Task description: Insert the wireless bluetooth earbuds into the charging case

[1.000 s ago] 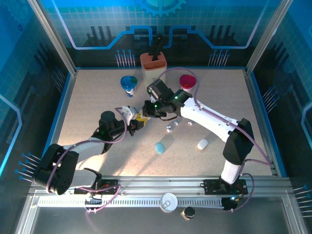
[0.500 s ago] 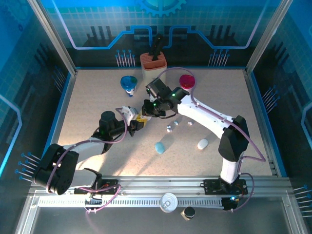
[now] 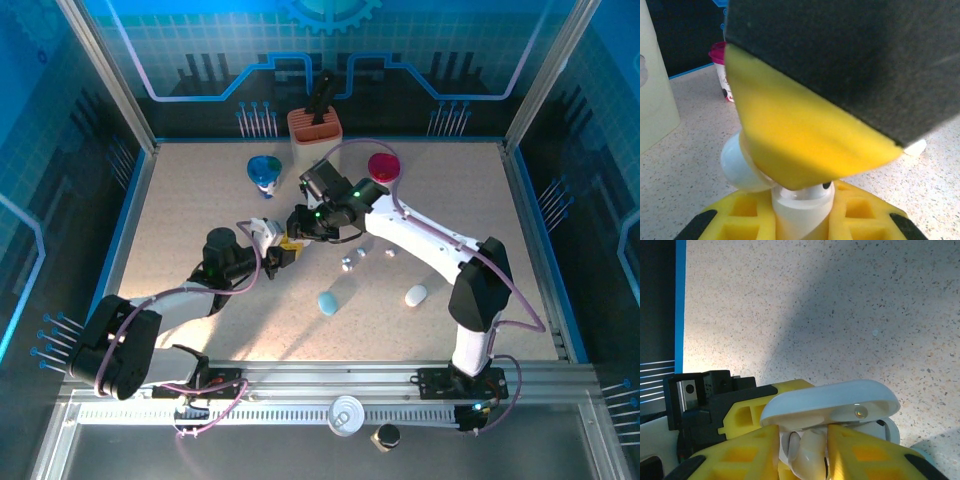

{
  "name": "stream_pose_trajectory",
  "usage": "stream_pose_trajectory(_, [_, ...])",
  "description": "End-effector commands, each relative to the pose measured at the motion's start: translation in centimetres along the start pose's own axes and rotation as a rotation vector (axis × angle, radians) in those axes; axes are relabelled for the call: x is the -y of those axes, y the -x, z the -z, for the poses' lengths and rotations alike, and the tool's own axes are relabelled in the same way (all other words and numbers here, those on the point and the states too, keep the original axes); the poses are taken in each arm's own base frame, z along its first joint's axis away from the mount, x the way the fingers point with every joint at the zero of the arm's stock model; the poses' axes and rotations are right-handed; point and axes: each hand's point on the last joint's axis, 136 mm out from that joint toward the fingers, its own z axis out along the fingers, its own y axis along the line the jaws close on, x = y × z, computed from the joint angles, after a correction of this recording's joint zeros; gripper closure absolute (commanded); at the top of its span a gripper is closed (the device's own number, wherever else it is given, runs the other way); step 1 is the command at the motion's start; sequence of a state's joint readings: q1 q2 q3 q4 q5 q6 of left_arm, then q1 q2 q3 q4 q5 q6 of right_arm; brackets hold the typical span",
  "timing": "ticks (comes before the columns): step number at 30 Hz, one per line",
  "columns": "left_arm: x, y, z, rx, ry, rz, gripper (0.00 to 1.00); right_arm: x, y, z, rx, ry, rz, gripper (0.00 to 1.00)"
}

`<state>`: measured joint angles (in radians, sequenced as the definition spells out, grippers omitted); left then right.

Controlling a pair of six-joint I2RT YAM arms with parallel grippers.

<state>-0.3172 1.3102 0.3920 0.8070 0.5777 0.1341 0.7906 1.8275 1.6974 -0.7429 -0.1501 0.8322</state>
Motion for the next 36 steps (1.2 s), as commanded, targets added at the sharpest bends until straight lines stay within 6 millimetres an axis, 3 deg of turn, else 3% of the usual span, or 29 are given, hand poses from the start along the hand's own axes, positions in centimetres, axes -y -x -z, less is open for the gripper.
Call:
stream_pose_trajectory(1, [0.8,3.0,0.1,0.091,-0.04,-0.091,1.0,-0.2,0.2,1.9,0.018,0.011,0.011,0.67])
stream_pose_trajectory(11, [0.9,2.9,0.1,0.086,-0.047,-0.085,1.0,-0.2,0.5,3.8,0.044,0.026,0.03,0.62])
stream_pose_trajectory(20, [0.7,3.2,0.1,0.09,-0.036,-0.091,1.0,0.2,-0.5,2.4,-0.012,0.043,0.016,0.65])
stream_pose_trajectory(36, [0.1,3.5,0.0,0.092,0.0,-0.112,1.0,0.0,-1.2,0.9,-0.077,0.051,0.012,0.81])
